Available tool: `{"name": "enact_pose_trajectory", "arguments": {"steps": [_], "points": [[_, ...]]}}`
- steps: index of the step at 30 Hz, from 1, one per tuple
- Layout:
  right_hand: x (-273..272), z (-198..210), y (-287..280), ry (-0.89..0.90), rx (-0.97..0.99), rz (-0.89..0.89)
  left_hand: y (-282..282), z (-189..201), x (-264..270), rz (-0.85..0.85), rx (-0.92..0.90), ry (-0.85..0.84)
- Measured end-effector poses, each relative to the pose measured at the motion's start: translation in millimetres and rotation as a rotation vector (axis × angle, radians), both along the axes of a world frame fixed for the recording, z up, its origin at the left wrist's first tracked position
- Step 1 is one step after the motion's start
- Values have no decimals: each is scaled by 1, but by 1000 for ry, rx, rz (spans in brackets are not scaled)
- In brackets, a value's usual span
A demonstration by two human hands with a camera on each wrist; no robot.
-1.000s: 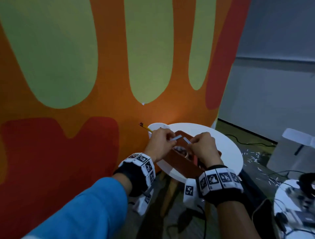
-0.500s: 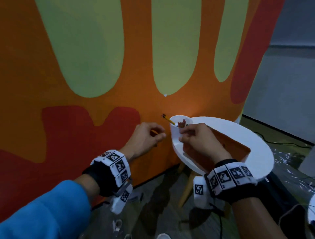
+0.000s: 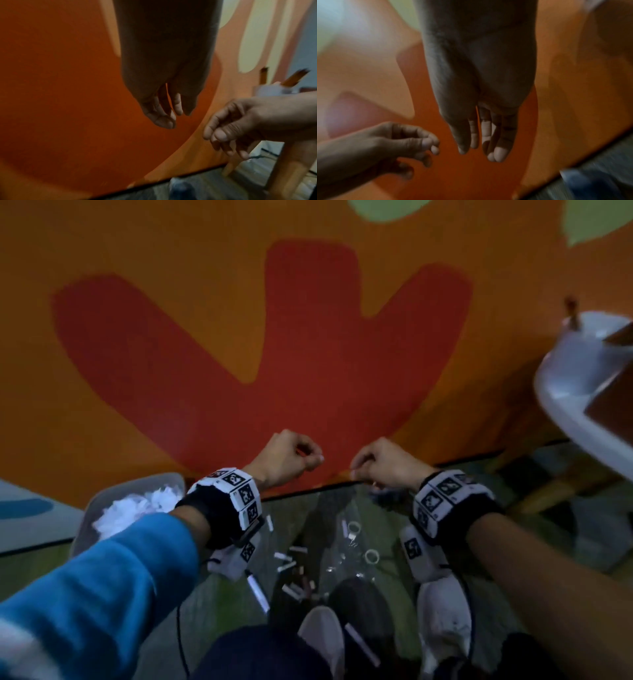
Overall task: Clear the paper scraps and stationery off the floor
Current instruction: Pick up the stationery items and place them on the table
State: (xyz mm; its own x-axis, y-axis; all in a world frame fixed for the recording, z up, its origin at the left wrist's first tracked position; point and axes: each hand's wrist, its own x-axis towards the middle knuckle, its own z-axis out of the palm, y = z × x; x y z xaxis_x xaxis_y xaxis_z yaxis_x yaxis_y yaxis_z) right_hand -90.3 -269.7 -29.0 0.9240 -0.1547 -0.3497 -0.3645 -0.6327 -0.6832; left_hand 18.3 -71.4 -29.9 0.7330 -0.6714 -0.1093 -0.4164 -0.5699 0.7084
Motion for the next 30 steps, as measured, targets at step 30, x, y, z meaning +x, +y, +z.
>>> {"name": "enact_pose_trajectory", "arguments": {"steps": [30], "points": [[-8,-319,154,349,-73,-129,114,-317,-64,-117,514,62]]}}
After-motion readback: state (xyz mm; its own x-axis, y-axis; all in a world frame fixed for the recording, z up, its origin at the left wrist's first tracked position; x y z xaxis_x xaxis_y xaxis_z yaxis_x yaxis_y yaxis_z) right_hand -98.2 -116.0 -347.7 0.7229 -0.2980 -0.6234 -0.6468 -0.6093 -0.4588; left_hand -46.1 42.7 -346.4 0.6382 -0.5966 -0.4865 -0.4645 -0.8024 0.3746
